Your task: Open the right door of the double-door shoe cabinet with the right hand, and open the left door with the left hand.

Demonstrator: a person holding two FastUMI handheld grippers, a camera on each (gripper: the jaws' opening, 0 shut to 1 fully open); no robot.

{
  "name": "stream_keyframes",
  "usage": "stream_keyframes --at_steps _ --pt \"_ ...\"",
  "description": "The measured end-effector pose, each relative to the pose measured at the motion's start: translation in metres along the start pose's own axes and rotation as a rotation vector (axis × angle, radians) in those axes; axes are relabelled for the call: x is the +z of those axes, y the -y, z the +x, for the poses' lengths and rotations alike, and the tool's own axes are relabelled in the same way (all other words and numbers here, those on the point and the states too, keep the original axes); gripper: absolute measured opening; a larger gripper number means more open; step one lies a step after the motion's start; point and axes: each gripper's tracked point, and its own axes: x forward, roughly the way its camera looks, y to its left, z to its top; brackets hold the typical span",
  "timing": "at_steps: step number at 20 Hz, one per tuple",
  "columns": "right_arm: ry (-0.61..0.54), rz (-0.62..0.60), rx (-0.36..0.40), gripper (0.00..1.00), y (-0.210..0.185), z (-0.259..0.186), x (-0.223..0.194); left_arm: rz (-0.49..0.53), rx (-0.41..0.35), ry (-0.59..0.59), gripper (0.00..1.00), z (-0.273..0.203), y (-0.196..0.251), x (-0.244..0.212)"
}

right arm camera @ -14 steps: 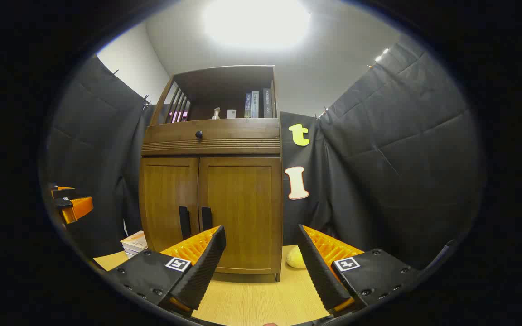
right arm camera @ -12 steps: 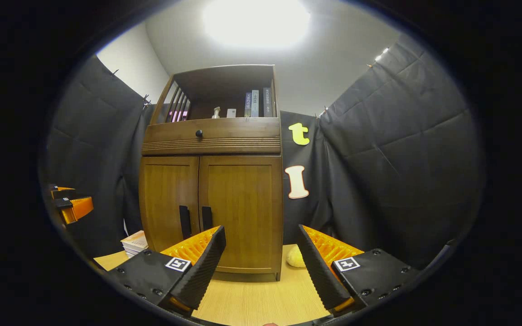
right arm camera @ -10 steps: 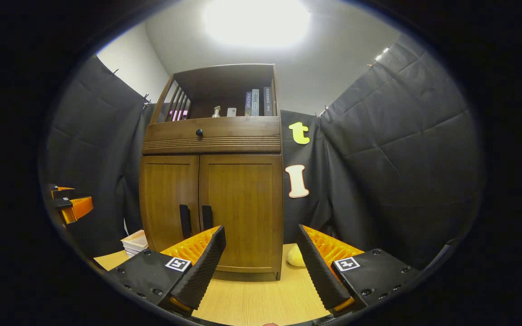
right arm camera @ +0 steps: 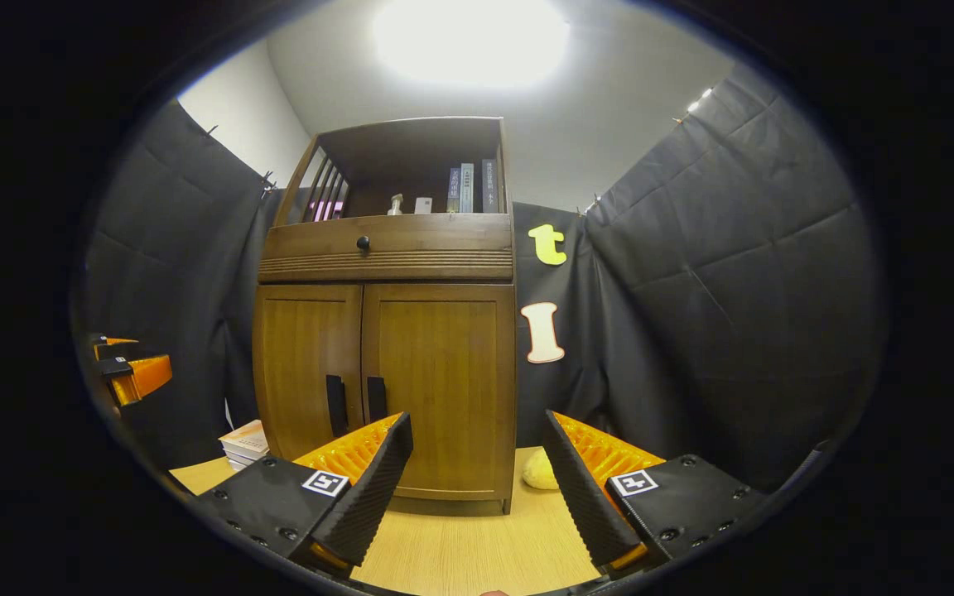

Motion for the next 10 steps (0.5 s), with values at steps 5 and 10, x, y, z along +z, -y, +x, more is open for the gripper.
stream_keyframes --at_steps 5,10 --pt "0.002 0.006 0.015 0.99 -0.006 0.006 -0.002 0.005 -0.008 0.012 0.97 0.0 0.0 0.002" --pt "0.02 0.03 0.061 0.99 -0.023 0.022 0.001 0.005 0.014 0.016 0.97 0.001 -0.002 0.002"
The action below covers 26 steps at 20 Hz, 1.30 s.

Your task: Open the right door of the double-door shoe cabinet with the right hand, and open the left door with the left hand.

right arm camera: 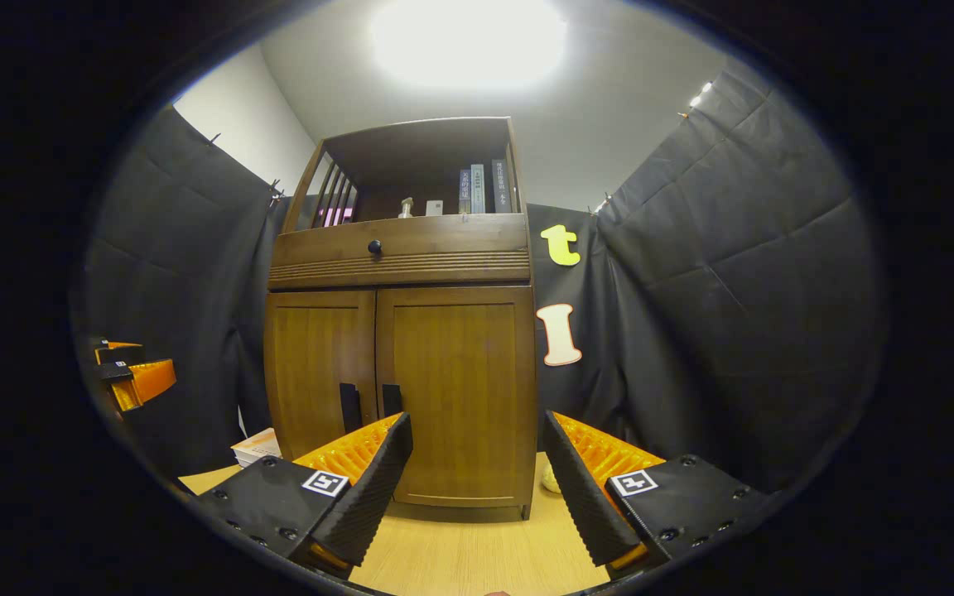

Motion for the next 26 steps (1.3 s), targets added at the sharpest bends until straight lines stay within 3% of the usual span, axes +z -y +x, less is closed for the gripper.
stream_keyframes --at_steps 16,19,26 --pt "-0.012 0.065 0.154 0.99 -0.085 0.128 -0.022 0.025 0.22 -0.019 0.96 -0.006 -0.039 0.0" --pt "-0.024 0.055 0.165 0.96 -0.1 0.154 -0.033 0.029 0.276 -0.025 0.96 -0.037 -0.071 -0.008" --pt "-0.038 0.035 0.159 0.99 -0.119 0.193 -0.056 0.052 0.369 -0.035 0.97 -0.055 -0.094 -0.005"
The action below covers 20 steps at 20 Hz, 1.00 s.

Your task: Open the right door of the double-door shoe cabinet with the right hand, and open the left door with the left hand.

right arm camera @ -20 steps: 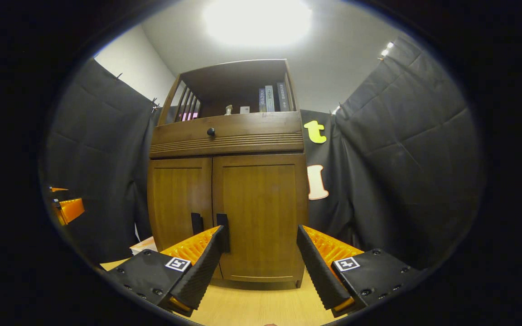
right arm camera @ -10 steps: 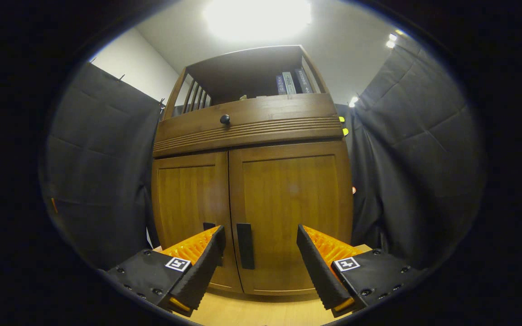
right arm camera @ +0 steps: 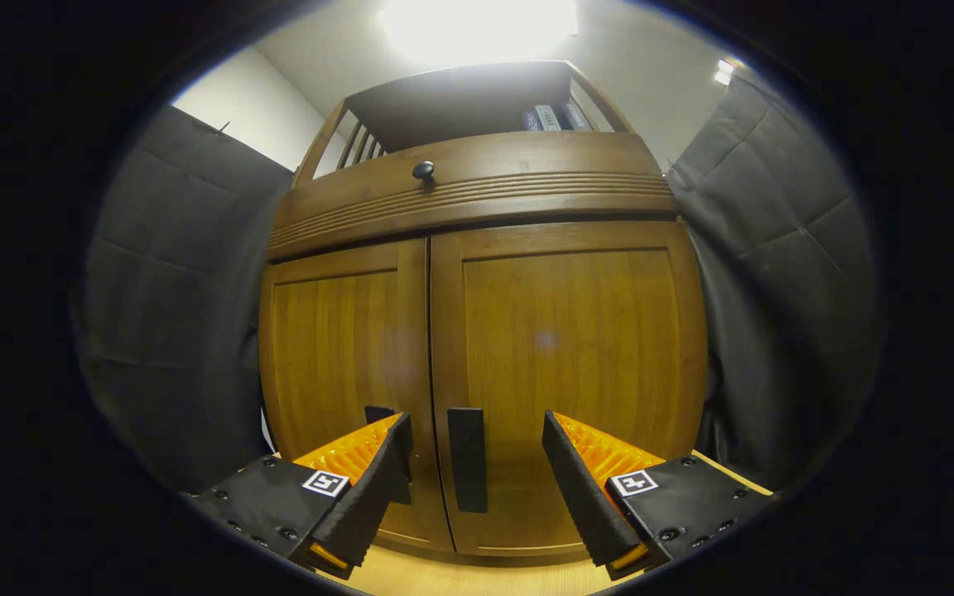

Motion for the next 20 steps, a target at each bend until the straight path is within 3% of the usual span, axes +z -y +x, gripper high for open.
stream_keyframes --at_steps 7,11,12,15,16,19,20 --pt "-0.076 0.0 -0.025 0.99 -0.006 0.037 -0.037 0.034 0.044 0.009 0.97 -0.005 -0.014 0.008" --pt "-0.144 -0.008 -0.023 0.78 -0.008 0.051 -0.062 0.038 0.056 0.014 0.97 -0.007 -0.019 0.007" --pt "-0.155 -0.002 -0.021 0.83 -0.008 0.056 -0.064 0.035 0.057 0.011 0.97 -0.006 -0.02 0.005" --pt "-0.179 0.018 -0.041 0.45 -0.006 0.064 -0.069 0.034 0.053 0.004 0.97 -0.003 -0.021 0.0" --pt "-0.193 0.021 -0.06 0.37 -0.002 0.066 -0.072 0.036 0.049 0.005 0.97 -0.002 -0.019 -0.001" --pt "-0.197 0.016 -0.046 0.33 -0.002 0.068 -0.071 0.042 0.032 -0.002 0.97 0.004 -0.017 -0.005" --pt "-0.207 0.015 -0.04 0.22 -0.003 0.069 -0.072 0.041 0.025 0.0 0.97 0.005 -0.015 -0.004"
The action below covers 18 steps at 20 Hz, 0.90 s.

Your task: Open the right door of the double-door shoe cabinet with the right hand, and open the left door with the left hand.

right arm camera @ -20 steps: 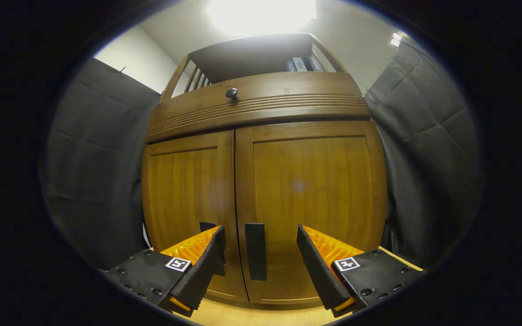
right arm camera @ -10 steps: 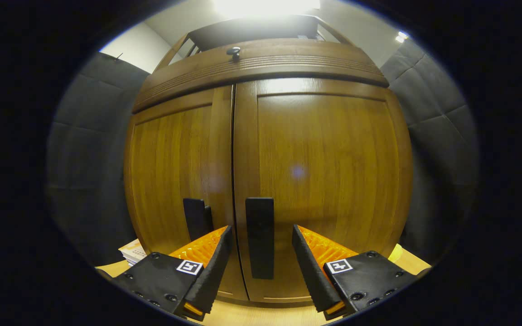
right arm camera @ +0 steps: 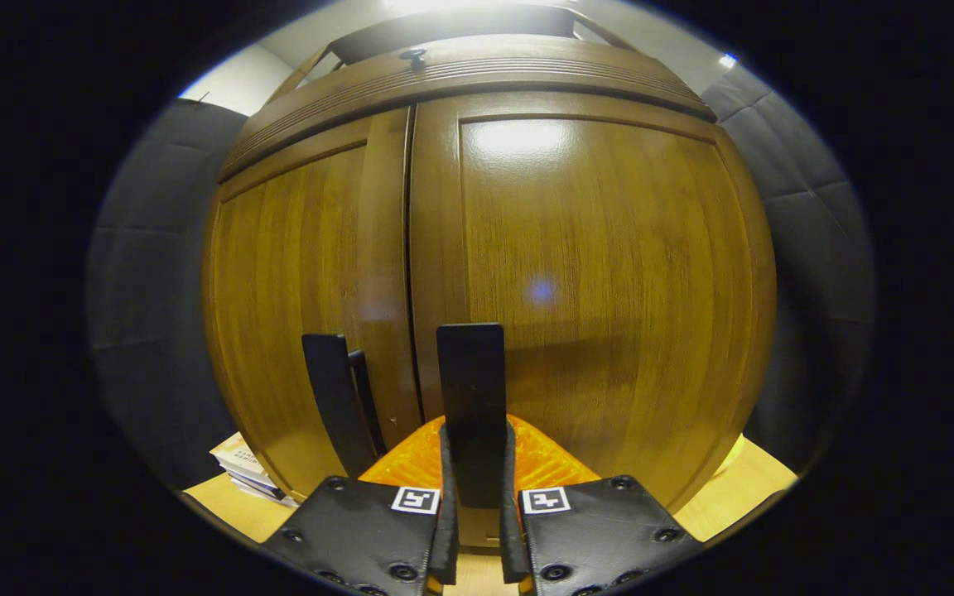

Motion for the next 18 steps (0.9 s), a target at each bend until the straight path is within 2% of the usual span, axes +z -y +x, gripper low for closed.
stream_keyframes --at_steps 2,3,6,7,11,18 --pt "-0.009 -0.004 0.01 0.19 0.0 -0.006 -0.001 -0.005 -0.019 0.012 0.97 0.003 0.005 0.004" --pt "-0.006 -0.009 0.016 0.22 0.0 -0.01 -0.001 -0.007 -0.03 0.019 0.97 0.005 0.008 0.007" --pt "-0.002 0.008 0.04 0.22 -0.002 -0.027 -0.002 -0.009 -0.068 0.031 0.97 0.011 0.018 0.011" --pt "-0.006 0.021 0.052 0.19 -0.001 -0.032 -0.003 -0.012 -0.082 0.036 0.97 0.012 0.022 0.011" --pt "-0.004 0.012 0.09 0.2 0.002 -0.055 -0.002 -0.021 -0.135 0.046 0.97 0.02 0.039 0.01" --pt "-0.011 0.007 0.095 0.22 0.016 -0.097 -0.006 -0.041 -0.229 0.058 0.97 0.029 0.073 0.013"
